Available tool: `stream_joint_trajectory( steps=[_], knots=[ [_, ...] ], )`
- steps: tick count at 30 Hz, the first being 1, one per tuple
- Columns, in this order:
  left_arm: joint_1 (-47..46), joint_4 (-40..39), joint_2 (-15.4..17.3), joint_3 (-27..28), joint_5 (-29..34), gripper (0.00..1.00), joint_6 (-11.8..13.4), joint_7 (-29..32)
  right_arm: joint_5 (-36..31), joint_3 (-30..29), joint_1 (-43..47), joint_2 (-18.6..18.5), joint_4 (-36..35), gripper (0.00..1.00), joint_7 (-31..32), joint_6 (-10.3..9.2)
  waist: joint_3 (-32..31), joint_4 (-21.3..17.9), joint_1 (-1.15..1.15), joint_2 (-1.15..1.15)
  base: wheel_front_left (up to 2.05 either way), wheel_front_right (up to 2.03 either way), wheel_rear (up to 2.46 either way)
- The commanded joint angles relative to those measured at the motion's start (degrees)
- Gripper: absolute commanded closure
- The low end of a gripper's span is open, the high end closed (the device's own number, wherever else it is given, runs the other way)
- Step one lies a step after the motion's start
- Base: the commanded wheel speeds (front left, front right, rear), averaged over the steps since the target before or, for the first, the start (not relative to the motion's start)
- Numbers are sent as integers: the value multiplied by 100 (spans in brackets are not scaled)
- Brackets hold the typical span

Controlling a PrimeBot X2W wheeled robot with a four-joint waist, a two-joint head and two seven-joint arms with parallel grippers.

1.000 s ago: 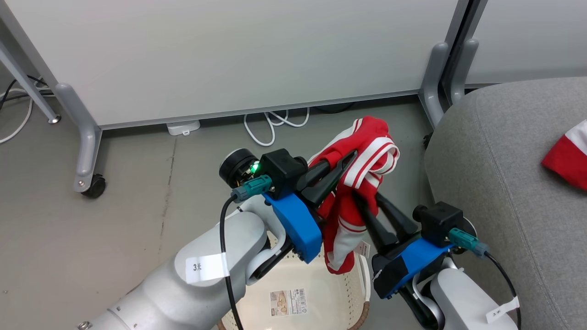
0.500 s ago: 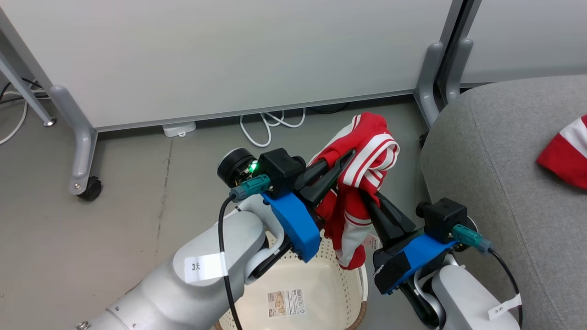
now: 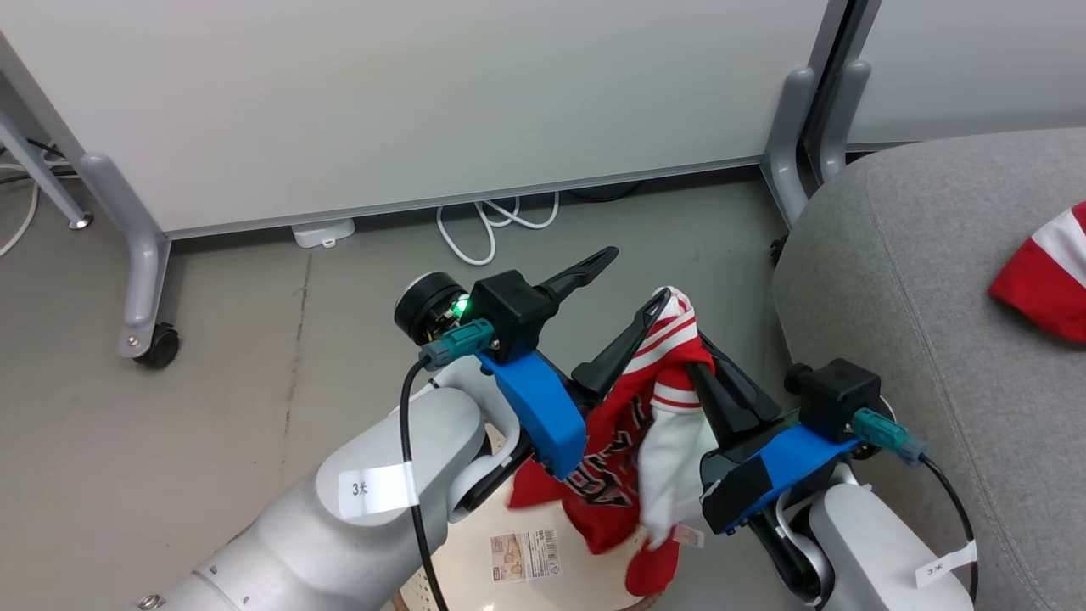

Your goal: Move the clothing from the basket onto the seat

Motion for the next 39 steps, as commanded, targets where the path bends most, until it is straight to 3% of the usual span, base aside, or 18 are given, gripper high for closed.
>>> stream_joint_trajectory(
  steps=[1,18,31,39],
  knots=[
    [-61,17,23,65,38,0,-5,-29,19,-43,-53,-30,-58,100,-21,3,20,-32,0,0,0,0,0],
    [-47,109,86,19,237,0,-5,-28,-79,-427,-178,-114,-274,100,-21,3,369,-887,0,0,0,0,0],
    [-35,155,99,-230,226,0,-5,-27,-198,-1123,143,-270,-581,100,-21,3,530,-1716,0,0,0,0,0],
    [-104,148,68,-412,186,0,-5,-27,-267,-1411,361,-328,-776,100,-21,3,583,-2018,0,0,0,0,0]
  ],
)
